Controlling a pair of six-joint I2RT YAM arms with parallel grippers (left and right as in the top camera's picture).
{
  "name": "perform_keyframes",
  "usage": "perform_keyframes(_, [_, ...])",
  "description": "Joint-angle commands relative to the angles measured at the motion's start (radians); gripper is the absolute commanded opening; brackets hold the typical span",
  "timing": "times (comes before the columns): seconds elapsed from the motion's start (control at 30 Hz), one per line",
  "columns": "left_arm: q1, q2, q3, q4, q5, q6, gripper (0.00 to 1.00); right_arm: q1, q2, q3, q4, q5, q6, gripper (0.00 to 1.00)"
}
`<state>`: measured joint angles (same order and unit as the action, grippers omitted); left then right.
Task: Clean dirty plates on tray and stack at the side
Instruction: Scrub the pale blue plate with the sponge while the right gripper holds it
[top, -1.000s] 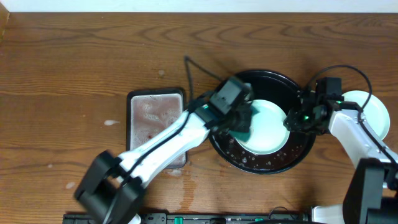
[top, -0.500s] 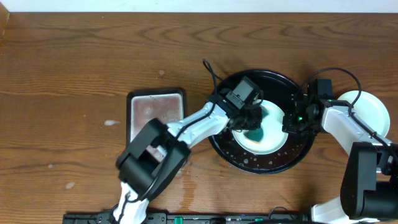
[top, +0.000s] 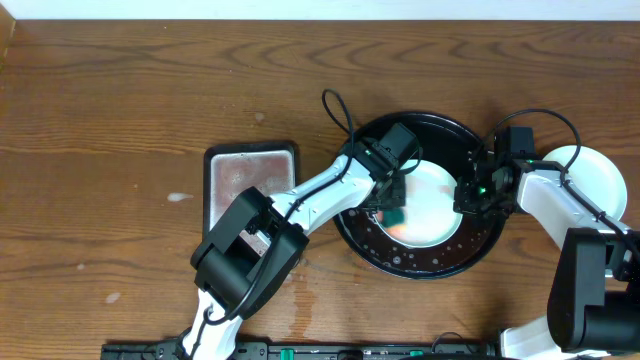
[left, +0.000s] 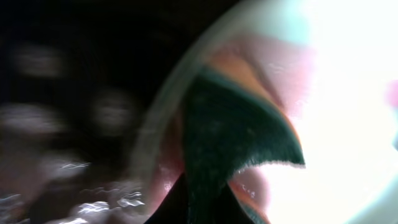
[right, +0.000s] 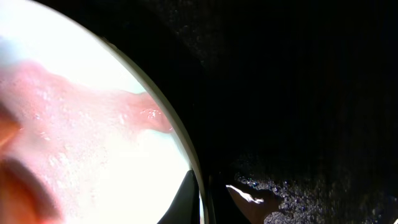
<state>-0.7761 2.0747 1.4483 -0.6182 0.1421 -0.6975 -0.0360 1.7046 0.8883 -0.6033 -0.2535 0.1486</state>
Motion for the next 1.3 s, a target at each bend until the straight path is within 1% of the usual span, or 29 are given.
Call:
perform_keyframes(0.0, [0.009, 0.055, -0.006, -0.103, -0.412, 0.074, 0.07, 0.013, 0.044, -0.012, 0.002, 0.014, 0.019, 0.01])
perform_keyframes(0.07, [-0.002, 0.055, 0.007, -0.102, -0.419, 0.088, 0.07, 0.013, 0.044, -0.012, 0.001, 0.014, 0.019, 0.01])
perform_keyframes(0.13, [-0.012, 0.056, 0.008, -0.067, -0.343, 0.087, 0.08, 0.013, 0.044, -0.012, 0.001, 0.014, 0.019, 0.01])
perform_keyframes(0.23, [-0.021, 0.063, 0.000, 0.024, -0.121, 0.087, 0.07, 0.013, 0.044, -0.012, 0.001, 0.018, 0.018, 0.01])
perform_keyframes(0.3, [-0.028, 0.072, -0.013, 0.127, 0.072, 0.087, 0.08, 0.013, 0.044, -0.012, 0.002, 0.018, 0.018, 0.01])
perform_keyframes(0.37, [-0.040, 0.087, -0.019, 0.225, 0.227, 0.070, 0.07, 0.013, 0.044, -0.012, 0.002, 0.018, 0.018, 0.01])
perform_keyframes(0.43, [-0.056, 0.102, -0.019, 0.305, 0.324, 0.040, 0.07, 0.013, 0.044, -0.012, 0.002, 0.018, 0.018, 0.01])
perform_keyframes(0.57, [-0.089, 0.114, -0.019, 0.364, 0.370, -0.023, 0.08, 0.013, 0.044, -0.012, 0.002, 0.018, 0.018, 0.01])
perform_keyframes(0.67, [-0.105, 0.114, -0.019, 0.357, 0.375, -0.034, 0.08, 0.013, 0.044, -0.012, 0.002, 0.018, 0.018, 0.01])
perform_keyframes(0.7, [-0.107, 0.114, -0.019, 0.348, 0.420, -0.034, 0.07, 0.013, 0.044, -0.012, 0.002, 0.018, 0.018, 0.01])
perform_keyframes(0.8, [-0.107, 0.114, -0.019, 0.301, 0.469, -0.034, 0.08, 0.013, 0.044, -0.012, 0.002, 0.018, 0.018, 0.01])
perform_keyframes(0.87, [-0.105, 0.114, -0.019, 0.243, 0.457, -0.033, 0.07, 0.013, 0.044, -0.012, 0.002, 0.018, 0.018, 0.01])
perform_keyframes(0.93, [-0.098, 0.114, -0.019, 0.157, 0.373, -0.033, 0.07, 0.013, 0.044, -0.012, 0.002, 0.018, 0.018, 0.01])
perform_keyframes(0.97, [-0.087, 0.114, -0.018, 0.097, 0.274, -0.033, 0.07, 0.013, 0.044, -0.012, 0.002, 0.018, 0.018, 0.01])
perform_keyframes(1.13, [-0.042, 0.111, -0.005, -0.075, -0.122, -0.024, 0.07, 0.013, 0.044, -0.012, 0.002, 0.017, 0.018, 0.01])
perform_keyframes(1.2, [-0.036, 0.102, 0.012, -0.127, -0.261, -0.002, 0.07, 0.013, 0.044, -0.012, 0.002, 0.017, 0.014, 0.01])
perform_keyframes(1.27, [-0.037, 0.090, 0.031, -0.157, -0.354, 0.022, 0.07, 0.013, 0.044, -0.012, 0.002, 0.017, 0.011, 0.01])
